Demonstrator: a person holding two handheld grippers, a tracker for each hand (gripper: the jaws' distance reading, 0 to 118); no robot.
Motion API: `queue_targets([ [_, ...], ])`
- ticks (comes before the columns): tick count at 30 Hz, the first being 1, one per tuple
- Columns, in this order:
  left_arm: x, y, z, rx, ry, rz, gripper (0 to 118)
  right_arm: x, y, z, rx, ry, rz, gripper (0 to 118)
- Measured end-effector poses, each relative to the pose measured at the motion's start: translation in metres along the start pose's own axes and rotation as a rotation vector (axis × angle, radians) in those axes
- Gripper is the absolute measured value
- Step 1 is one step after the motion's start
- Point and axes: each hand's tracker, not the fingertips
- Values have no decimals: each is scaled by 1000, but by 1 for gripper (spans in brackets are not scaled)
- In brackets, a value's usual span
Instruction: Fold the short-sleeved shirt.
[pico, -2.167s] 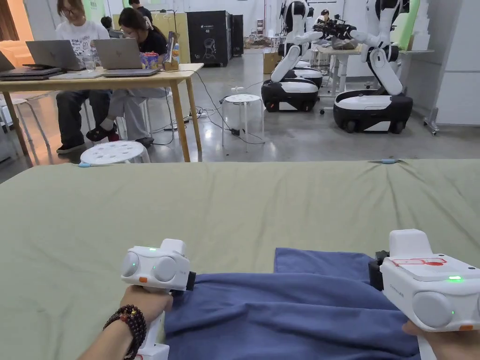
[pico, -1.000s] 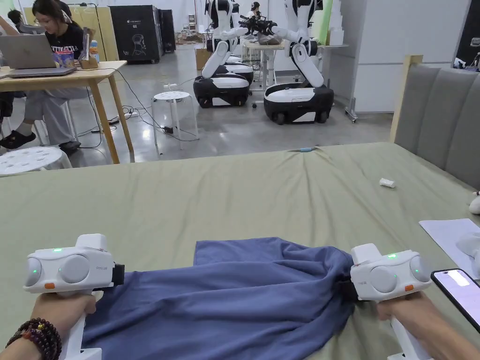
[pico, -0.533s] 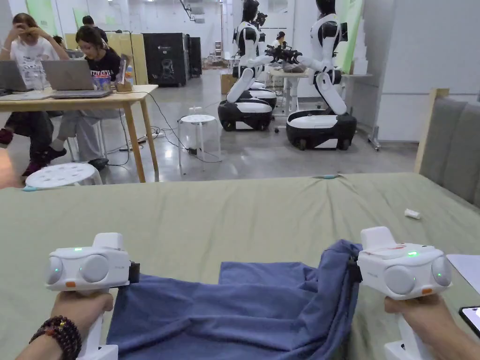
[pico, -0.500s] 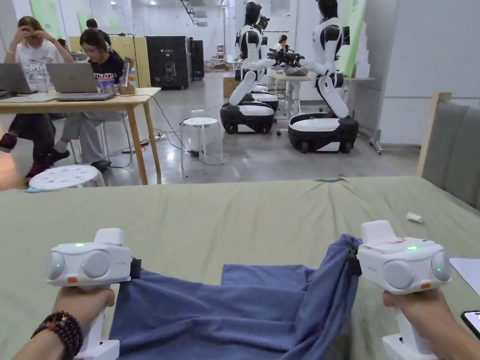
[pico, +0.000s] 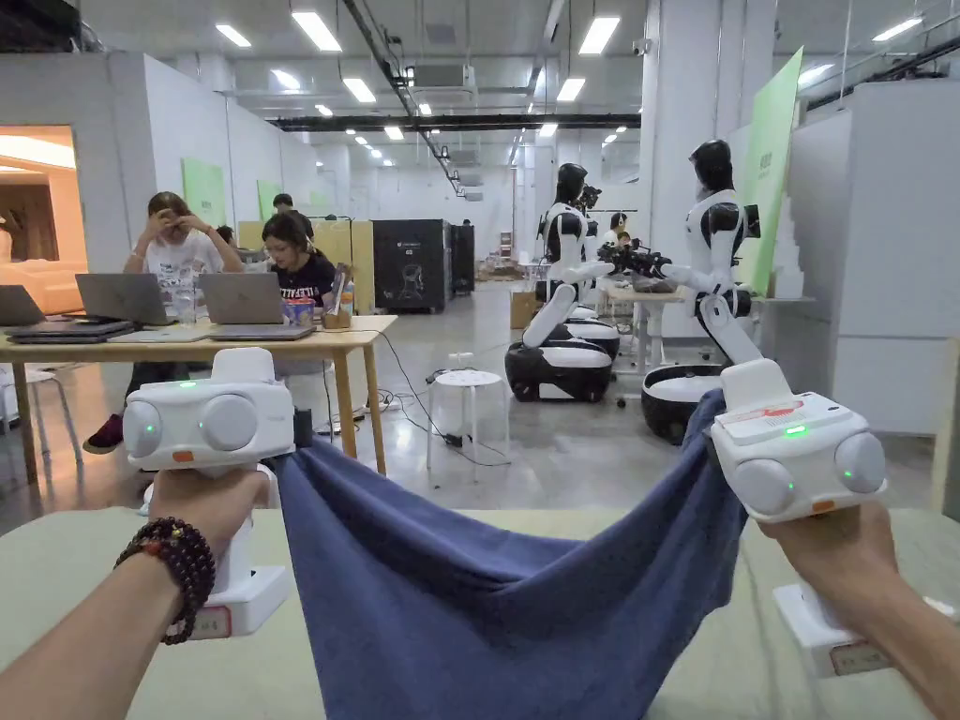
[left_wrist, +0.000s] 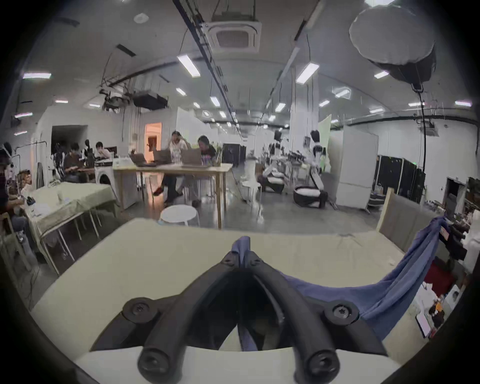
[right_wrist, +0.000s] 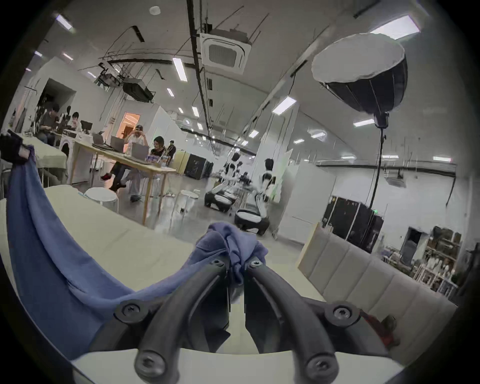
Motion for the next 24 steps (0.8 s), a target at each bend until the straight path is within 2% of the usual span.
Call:
queue_targets([
  [5,5,51,-16,56,19,-5,1,7,53,-31,44,47,-91,9],
  [8,10,70,-34,81,46,-45,1,13,84,-50,6,79,-163,9],
  [10,12,78,-42,92,57,-76,1,14,95,-42,22,70,-160,9],
  [13,10,84,-51,115,40,-47,1,13,96,-46,36,43,-137,9],
  [16,9,81,-56,121,36,-3,1,18,88,-53,25,31,-162,9],
  [20,10,56,-66,91,33,-8,1,18,62,-68,-2,39,-180,9],
  [24,14,11,-76,38,4,-21,1,6,16,-73,-56,57,-155,9],
])
